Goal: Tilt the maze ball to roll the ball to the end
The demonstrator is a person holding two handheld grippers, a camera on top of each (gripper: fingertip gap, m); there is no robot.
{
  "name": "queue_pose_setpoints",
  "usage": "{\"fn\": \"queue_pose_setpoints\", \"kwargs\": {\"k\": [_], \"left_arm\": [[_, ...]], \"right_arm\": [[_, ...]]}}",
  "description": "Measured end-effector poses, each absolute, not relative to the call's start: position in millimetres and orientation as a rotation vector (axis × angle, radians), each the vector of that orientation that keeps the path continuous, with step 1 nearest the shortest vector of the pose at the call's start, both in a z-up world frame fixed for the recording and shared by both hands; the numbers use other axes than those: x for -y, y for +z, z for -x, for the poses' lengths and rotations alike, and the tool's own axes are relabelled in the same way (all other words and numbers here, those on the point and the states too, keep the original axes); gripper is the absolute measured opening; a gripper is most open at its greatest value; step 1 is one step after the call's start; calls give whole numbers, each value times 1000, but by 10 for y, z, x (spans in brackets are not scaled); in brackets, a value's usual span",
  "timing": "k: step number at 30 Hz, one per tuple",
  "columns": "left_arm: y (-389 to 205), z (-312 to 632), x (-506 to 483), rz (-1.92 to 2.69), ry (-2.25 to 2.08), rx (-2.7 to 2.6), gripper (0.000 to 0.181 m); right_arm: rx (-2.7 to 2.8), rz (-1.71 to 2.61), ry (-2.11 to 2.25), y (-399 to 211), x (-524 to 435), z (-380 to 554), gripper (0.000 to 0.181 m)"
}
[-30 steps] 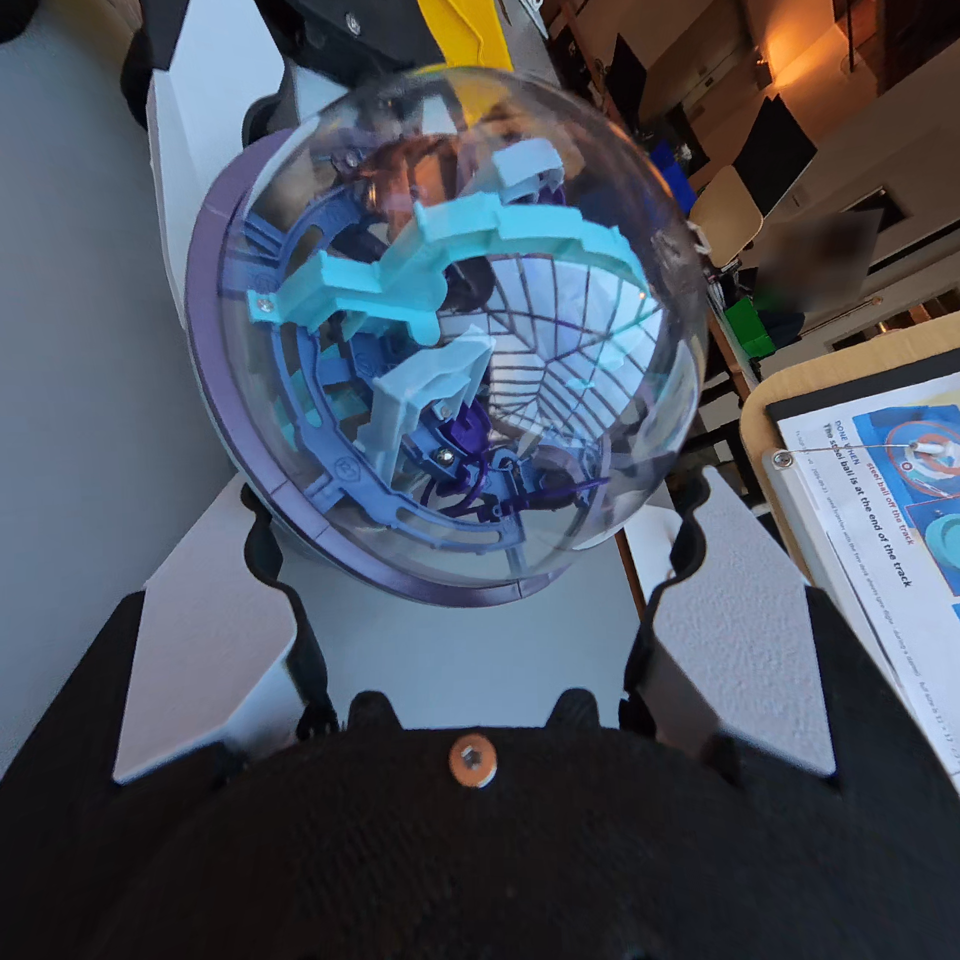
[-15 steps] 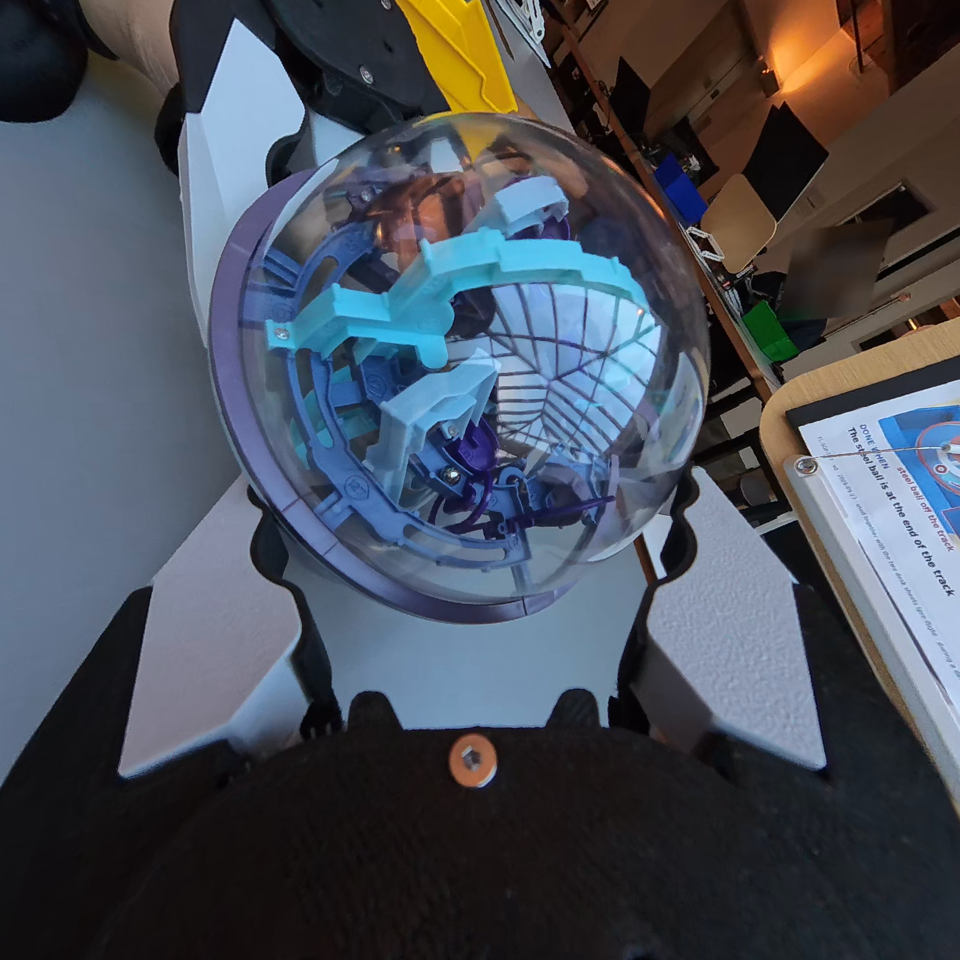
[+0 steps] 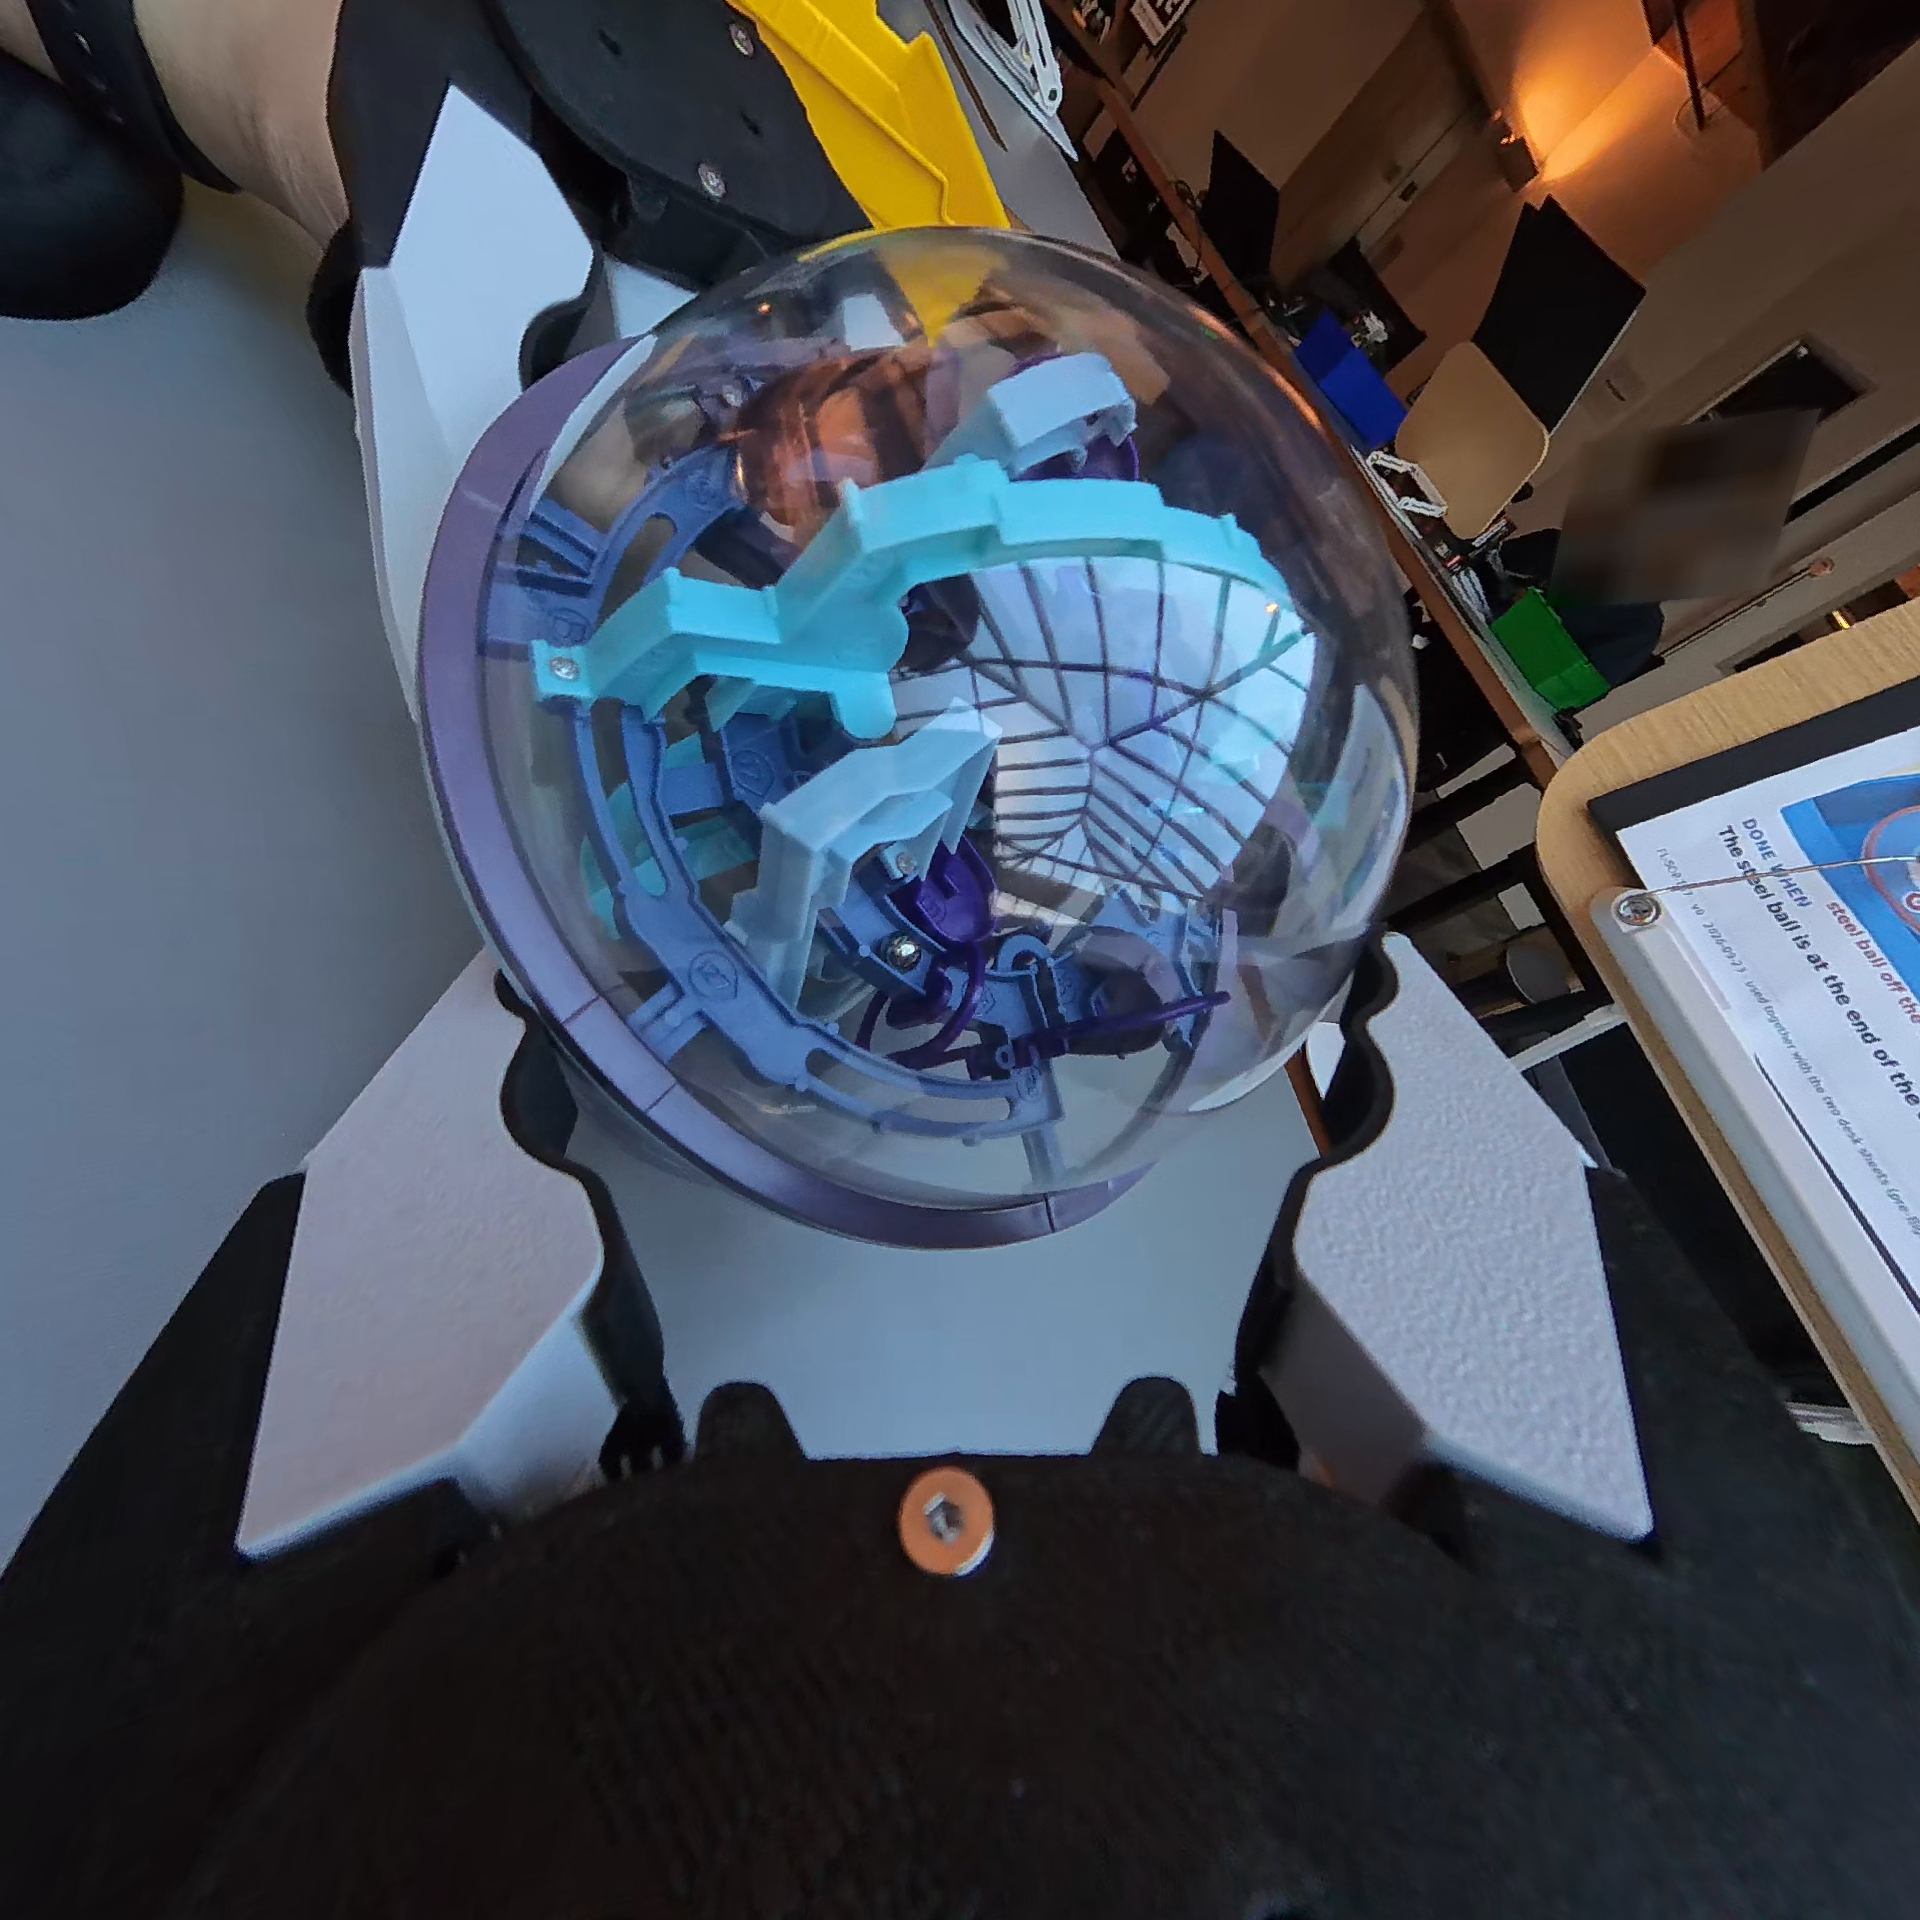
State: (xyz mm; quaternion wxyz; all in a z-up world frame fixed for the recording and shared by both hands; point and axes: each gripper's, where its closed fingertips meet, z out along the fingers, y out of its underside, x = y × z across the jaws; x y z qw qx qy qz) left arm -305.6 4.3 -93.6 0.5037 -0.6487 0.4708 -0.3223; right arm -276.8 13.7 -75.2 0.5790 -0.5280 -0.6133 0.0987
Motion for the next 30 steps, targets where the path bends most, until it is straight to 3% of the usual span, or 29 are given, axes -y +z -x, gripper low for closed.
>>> {"fn": "queue_pose_setpoints", "kwargs": {"k": [30], "left_arm": [[-1001, 3034, -75, 1584, -713, -1160, 152]], "right_arm": [[1376, 1318, 338, -701, -94, 2800, 147]]}}
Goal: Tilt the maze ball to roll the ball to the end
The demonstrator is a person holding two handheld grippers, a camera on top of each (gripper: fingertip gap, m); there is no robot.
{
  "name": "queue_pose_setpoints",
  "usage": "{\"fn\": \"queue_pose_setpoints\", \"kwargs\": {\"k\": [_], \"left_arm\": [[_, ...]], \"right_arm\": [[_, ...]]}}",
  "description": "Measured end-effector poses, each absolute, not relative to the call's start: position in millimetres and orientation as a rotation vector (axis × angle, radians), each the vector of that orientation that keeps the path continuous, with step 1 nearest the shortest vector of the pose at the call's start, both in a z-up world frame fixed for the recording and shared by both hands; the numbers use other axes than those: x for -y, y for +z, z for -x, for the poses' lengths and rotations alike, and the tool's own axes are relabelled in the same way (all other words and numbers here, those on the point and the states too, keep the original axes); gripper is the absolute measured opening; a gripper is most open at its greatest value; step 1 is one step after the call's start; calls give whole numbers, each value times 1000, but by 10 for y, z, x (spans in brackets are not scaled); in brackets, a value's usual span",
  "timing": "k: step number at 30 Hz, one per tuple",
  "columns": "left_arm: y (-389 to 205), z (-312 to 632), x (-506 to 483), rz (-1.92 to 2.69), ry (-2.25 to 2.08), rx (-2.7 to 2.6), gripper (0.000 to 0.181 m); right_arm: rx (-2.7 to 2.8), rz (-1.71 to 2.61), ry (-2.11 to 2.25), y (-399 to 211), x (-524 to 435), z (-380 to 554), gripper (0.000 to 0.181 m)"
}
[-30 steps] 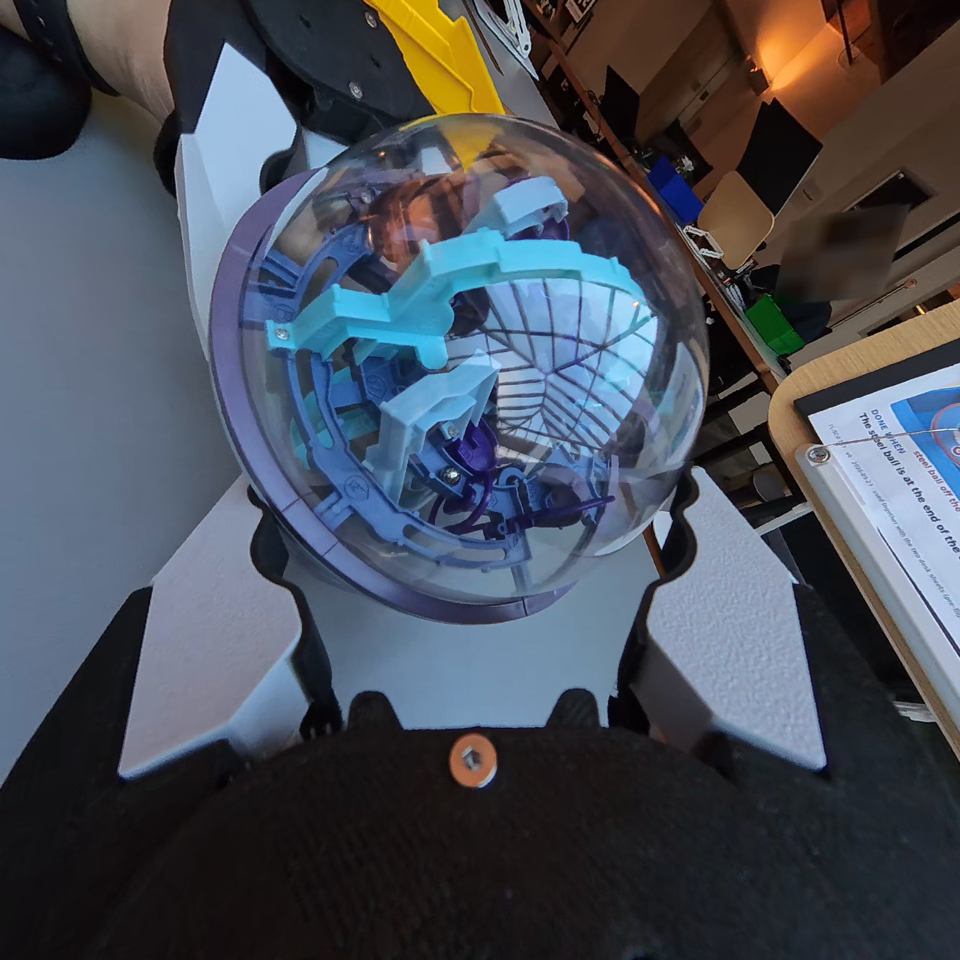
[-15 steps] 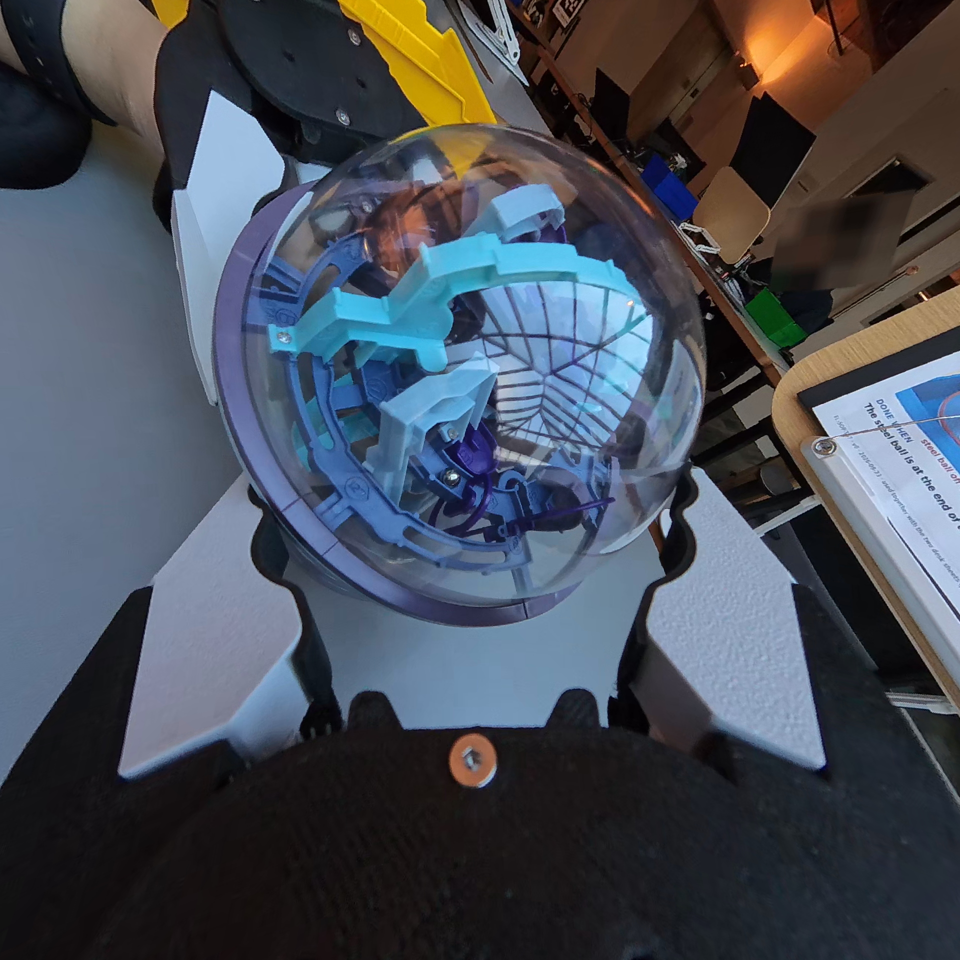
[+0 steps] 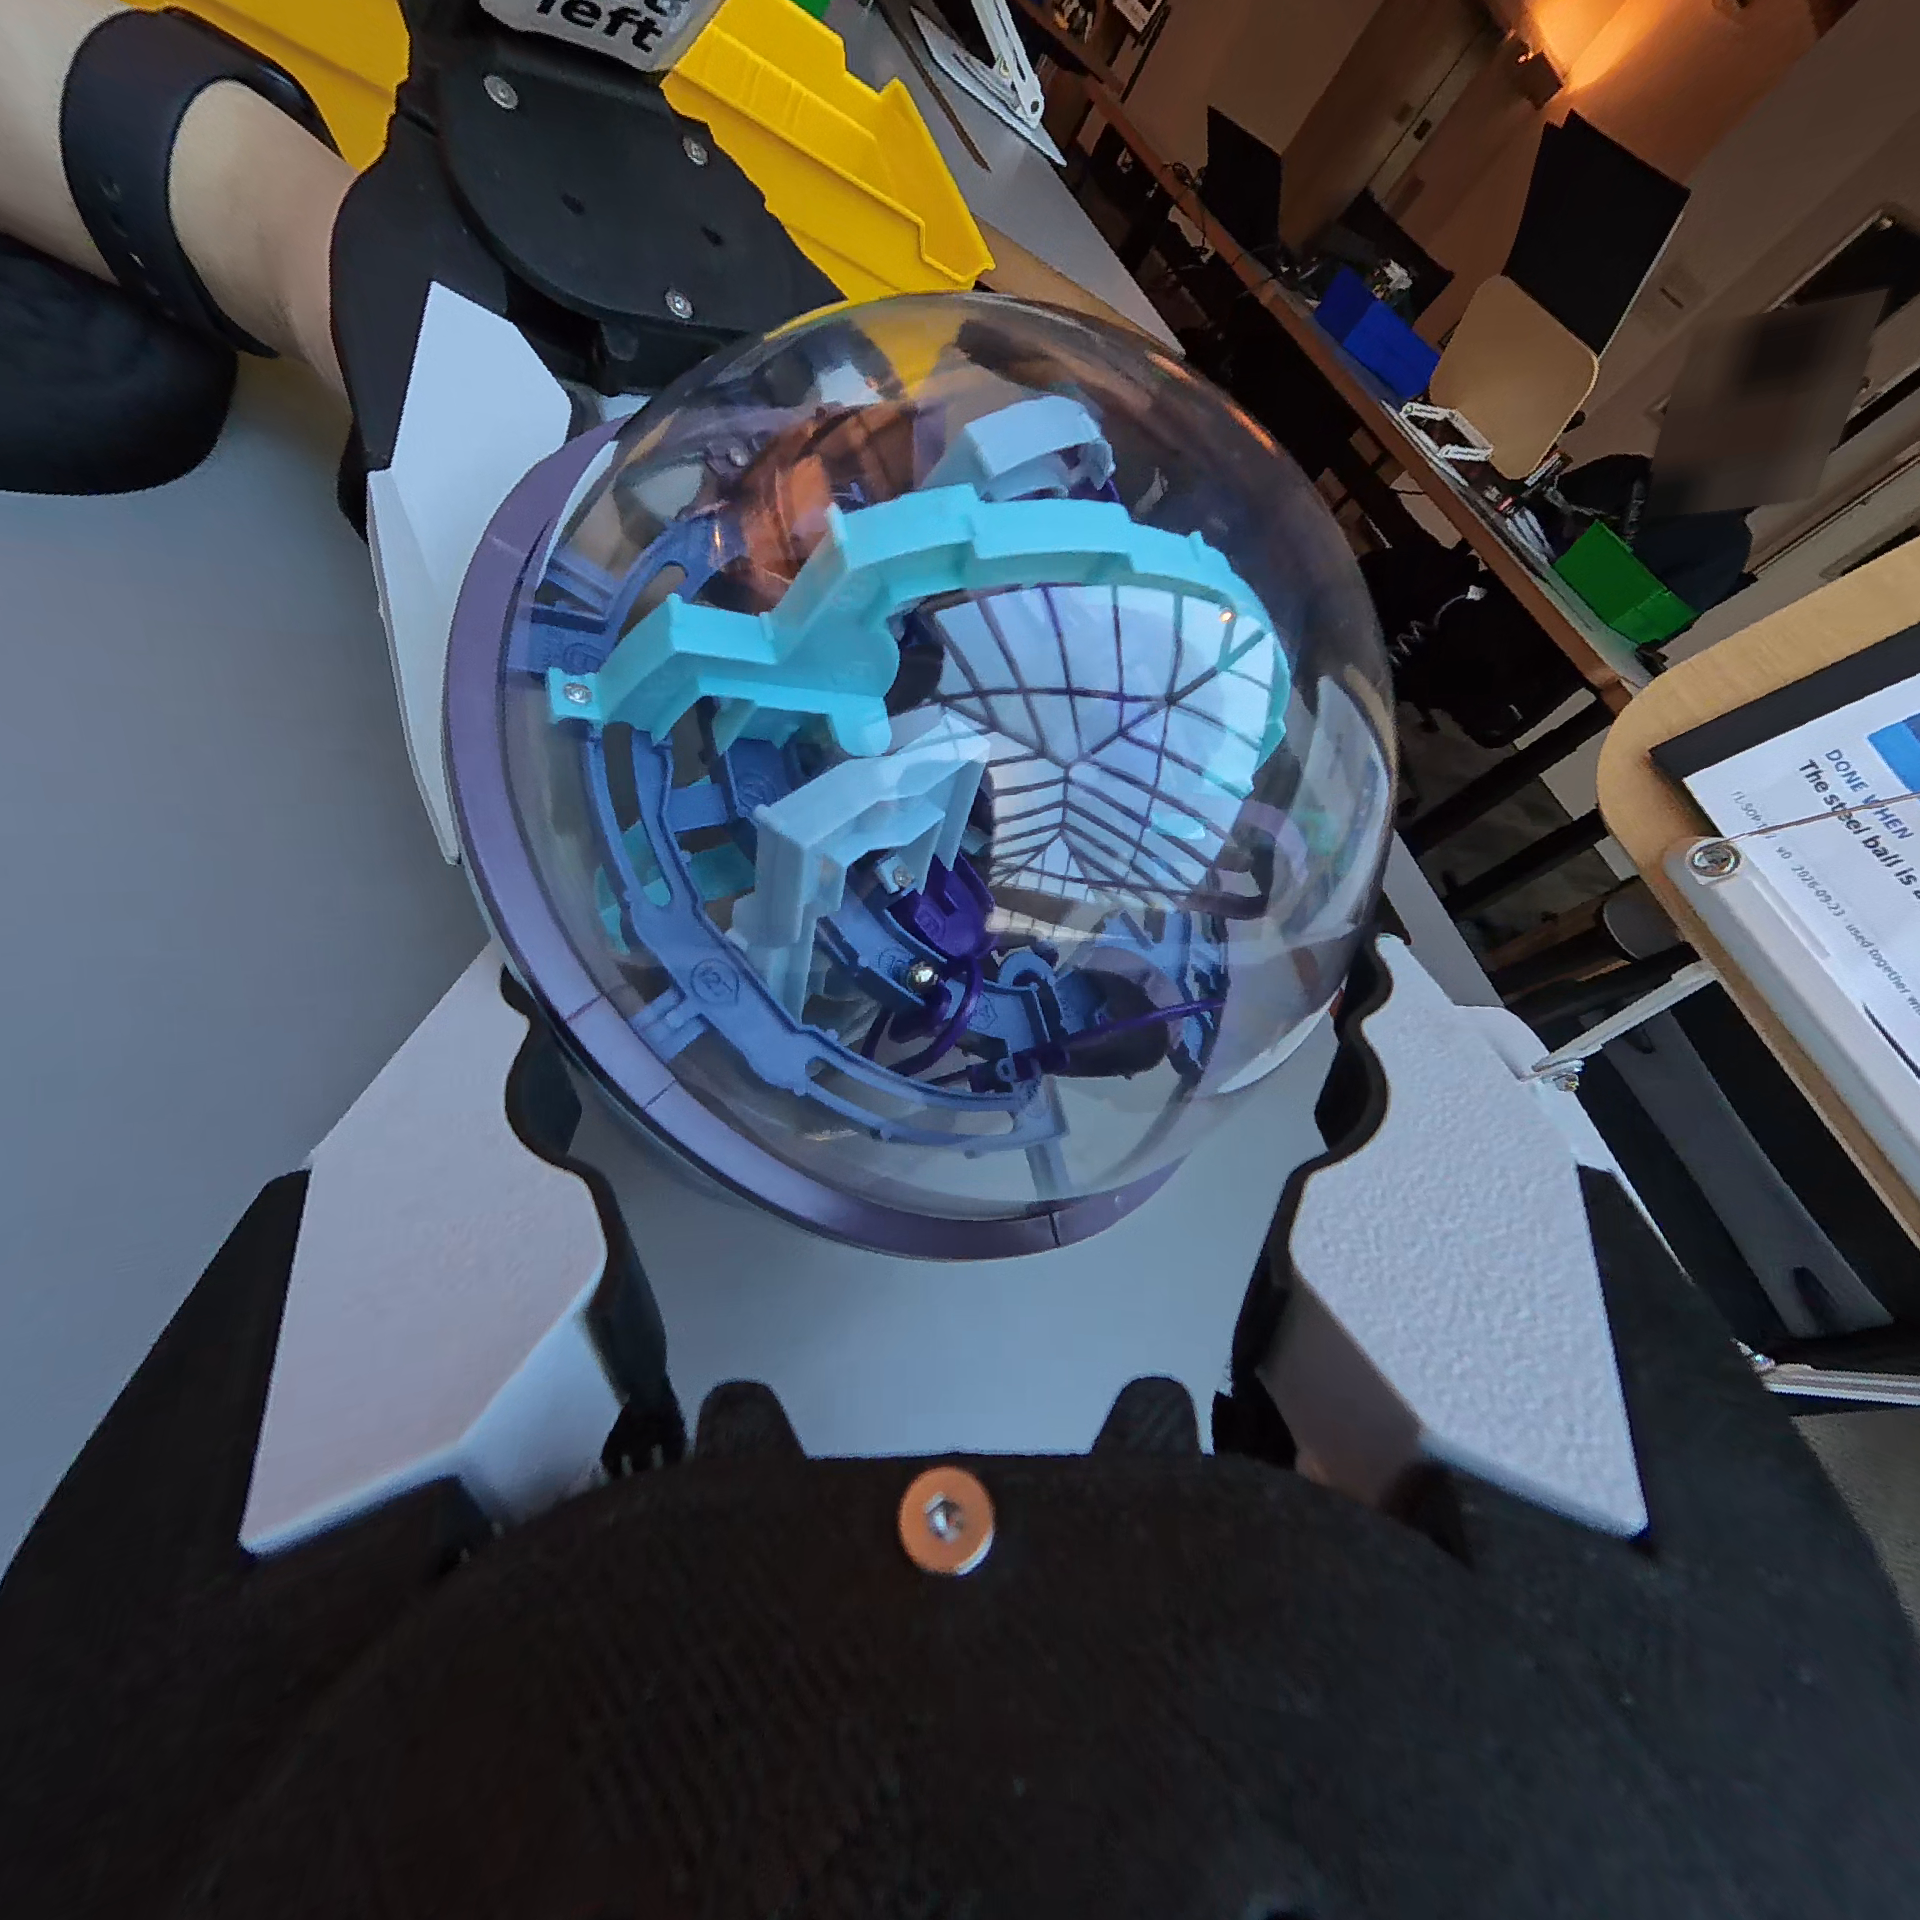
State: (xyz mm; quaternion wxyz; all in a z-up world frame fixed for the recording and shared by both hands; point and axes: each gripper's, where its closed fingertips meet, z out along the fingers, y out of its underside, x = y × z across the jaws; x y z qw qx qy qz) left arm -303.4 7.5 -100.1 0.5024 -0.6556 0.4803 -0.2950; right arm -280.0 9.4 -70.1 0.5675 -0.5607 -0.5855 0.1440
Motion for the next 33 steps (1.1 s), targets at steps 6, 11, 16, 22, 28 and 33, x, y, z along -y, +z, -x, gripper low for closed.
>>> {"fn": "queue_pose_setpoints", "kwargs": {"k": [6, 11, 16, 22, 28, 33], "left_arm": [[-1002, 3033, -74, 1583, -711, -1162, 152], [-1005, 3036, -72, 1581, -700, -1167, 152], [-1010, 3035, -79, 1580, -686, -1167, 152], [-1012, 3034, -82, 1581, -684, -1166, 152], [-1038, 3032, -105, 1599, -661, -1164, 152], [-1067, 3026, -117, 1615, -646, -1169, 153]], "right_arm": [[1375, 1314, 342, -695, -89, 2801, 147], [1370, 1300, 347, -689, -82, 2802, 147], [1374, 1266, 328, -690, -91, 2787, 147], [1435, 1252, 303, -749, -136, 2788, 151], [1446, 1240, 331, -743, -154, 2801, 150], [1436, 1250, 348, -732, -148, 2813, 150]]}}
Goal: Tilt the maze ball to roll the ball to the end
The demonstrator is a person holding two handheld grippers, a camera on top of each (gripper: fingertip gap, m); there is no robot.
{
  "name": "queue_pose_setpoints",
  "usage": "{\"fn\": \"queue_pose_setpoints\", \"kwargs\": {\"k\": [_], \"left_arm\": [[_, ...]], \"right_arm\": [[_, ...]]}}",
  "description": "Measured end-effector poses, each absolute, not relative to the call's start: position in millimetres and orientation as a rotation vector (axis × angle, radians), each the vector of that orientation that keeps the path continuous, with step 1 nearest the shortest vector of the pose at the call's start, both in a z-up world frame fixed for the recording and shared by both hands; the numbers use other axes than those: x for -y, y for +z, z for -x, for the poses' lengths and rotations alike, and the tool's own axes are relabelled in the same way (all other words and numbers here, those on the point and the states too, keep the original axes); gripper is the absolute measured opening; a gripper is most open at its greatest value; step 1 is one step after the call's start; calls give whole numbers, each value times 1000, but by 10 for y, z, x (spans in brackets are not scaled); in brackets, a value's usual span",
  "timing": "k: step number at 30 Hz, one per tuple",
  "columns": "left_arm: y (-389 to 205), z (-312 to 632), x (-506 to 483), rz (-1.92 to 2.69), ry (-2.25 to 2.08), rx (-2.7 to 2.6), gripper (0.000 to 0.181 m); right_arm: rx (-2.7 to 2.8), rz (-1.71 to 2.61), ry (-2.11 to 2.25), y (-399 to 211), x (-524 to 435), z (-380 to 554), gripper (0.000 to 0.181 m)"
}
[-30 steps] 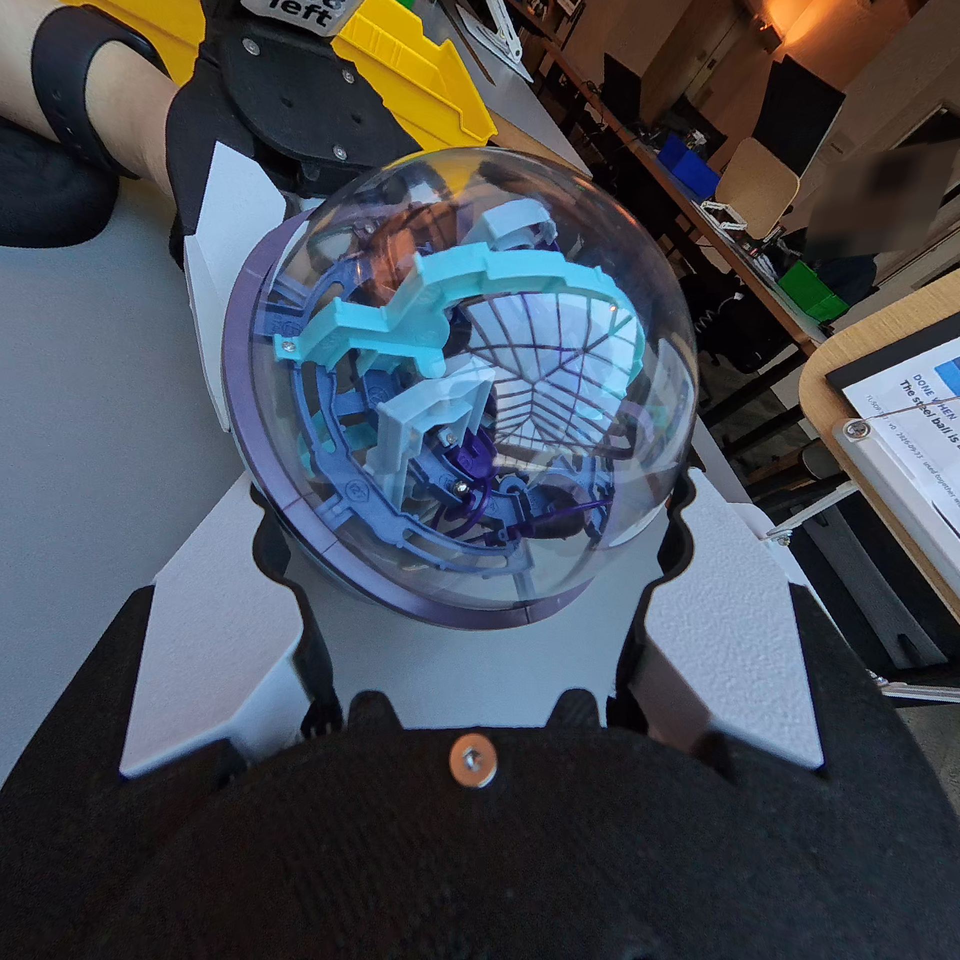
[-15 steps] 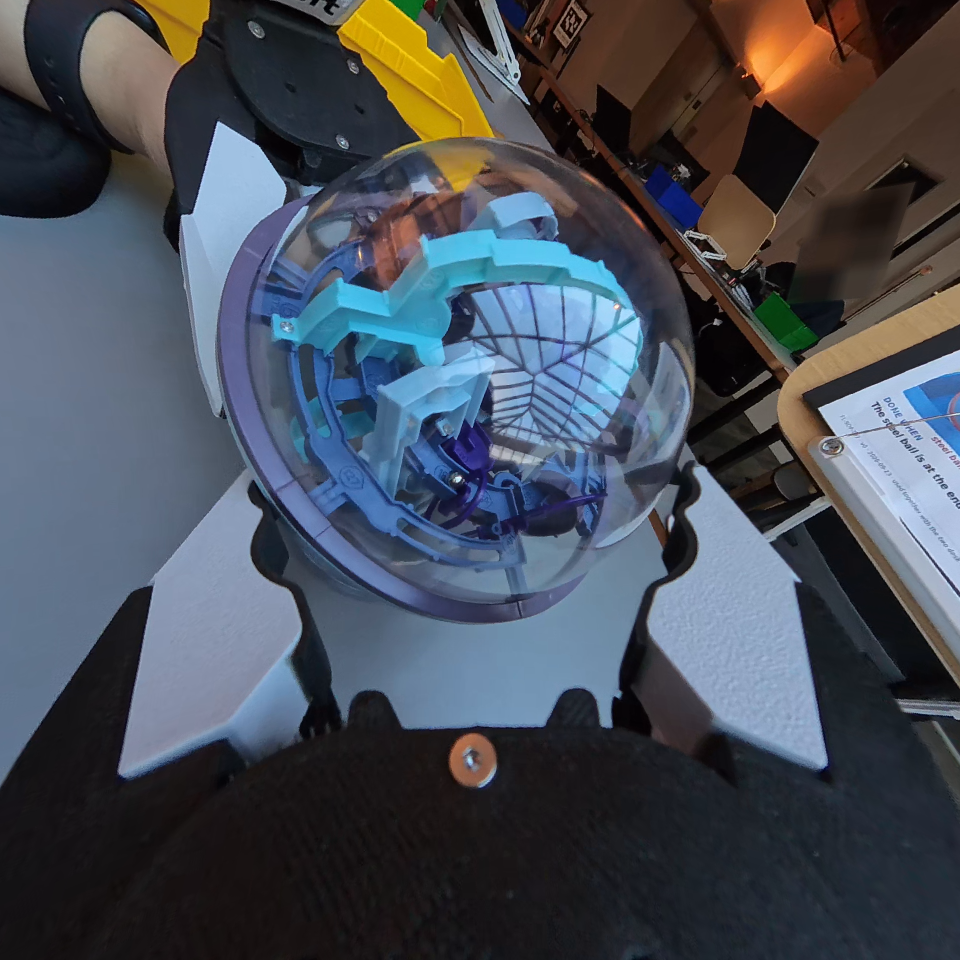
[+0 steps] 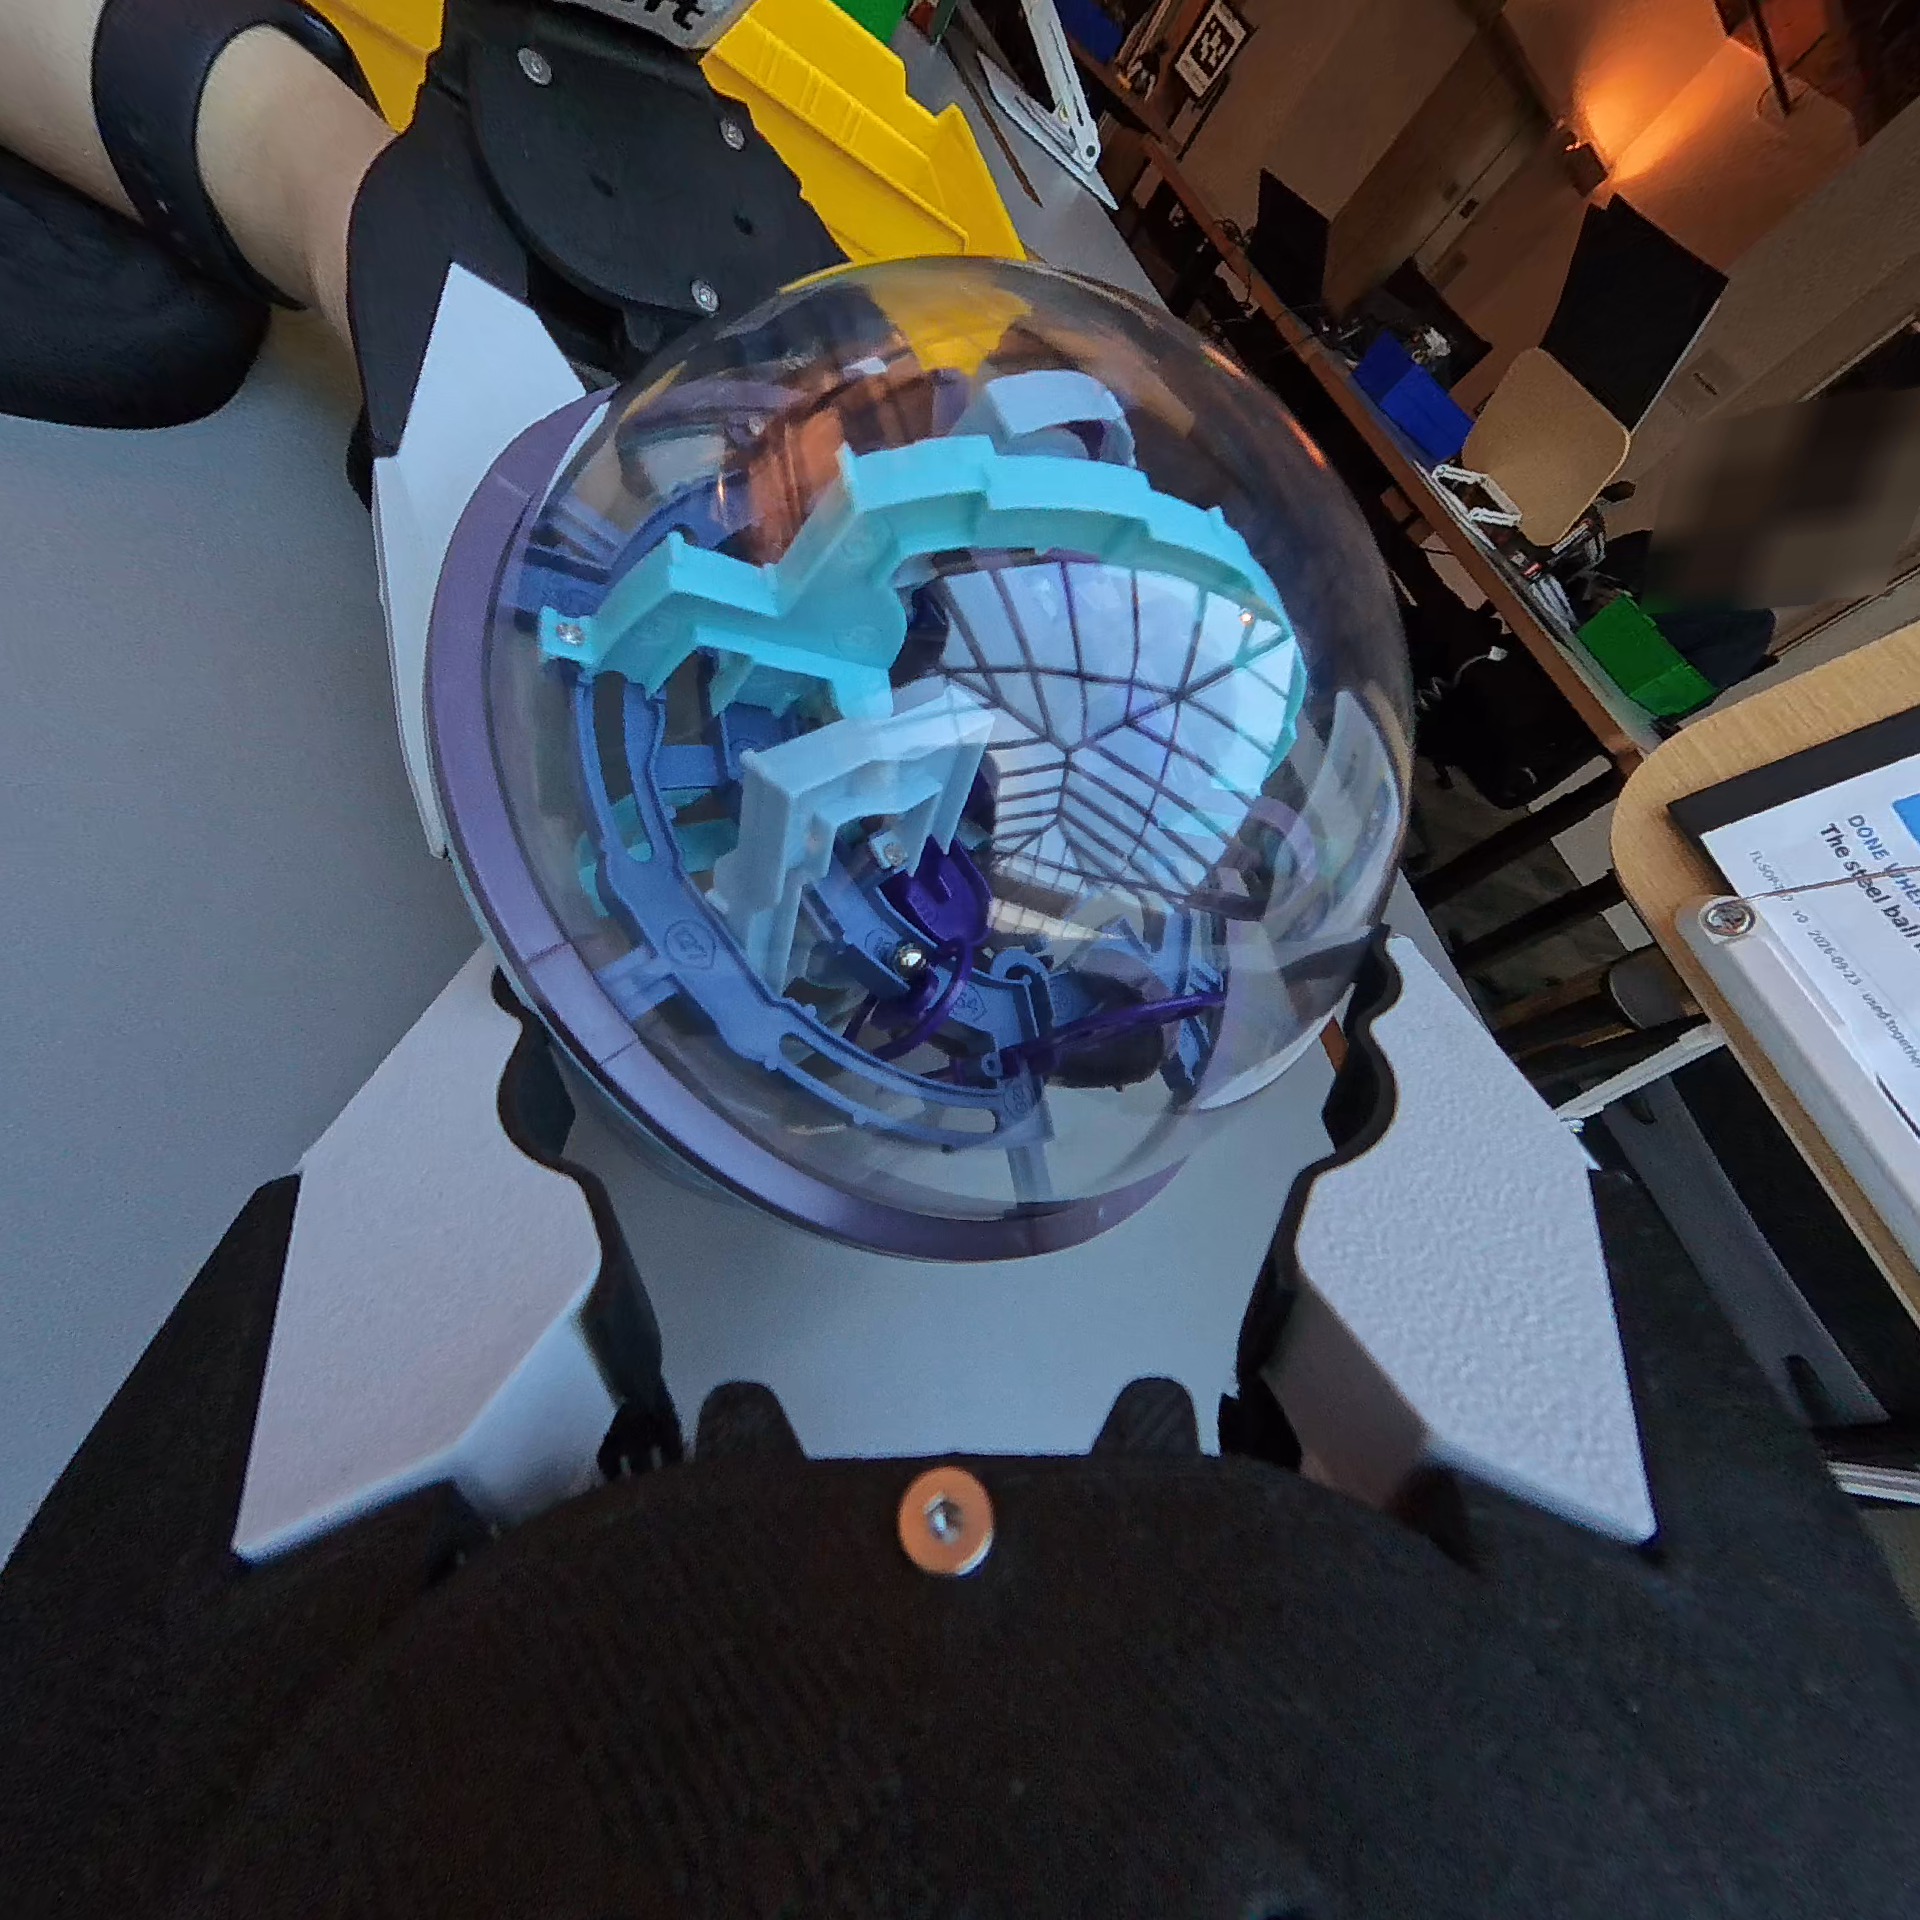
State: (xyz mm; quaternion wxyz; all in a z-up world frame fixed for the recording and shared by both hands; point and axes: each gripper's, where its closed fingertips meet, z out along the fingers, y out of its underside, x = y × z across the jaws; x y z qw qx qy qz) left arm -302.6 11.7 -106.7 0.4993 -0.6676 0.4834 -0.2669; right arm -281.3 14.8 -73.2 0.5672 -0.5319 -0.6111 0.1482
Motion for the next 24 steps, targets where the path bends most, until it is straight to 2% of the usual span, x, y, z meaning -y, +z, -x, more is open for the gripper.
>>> {"fn": "queue_pose_setpoints", "kwargs": {"k": [24], "left_arm": [[-905, 3021, -59, 1543, -711, -1139, 154]], "right_arm": [[1389, 1235, 376, -585, -75, 2843, 149]]}}
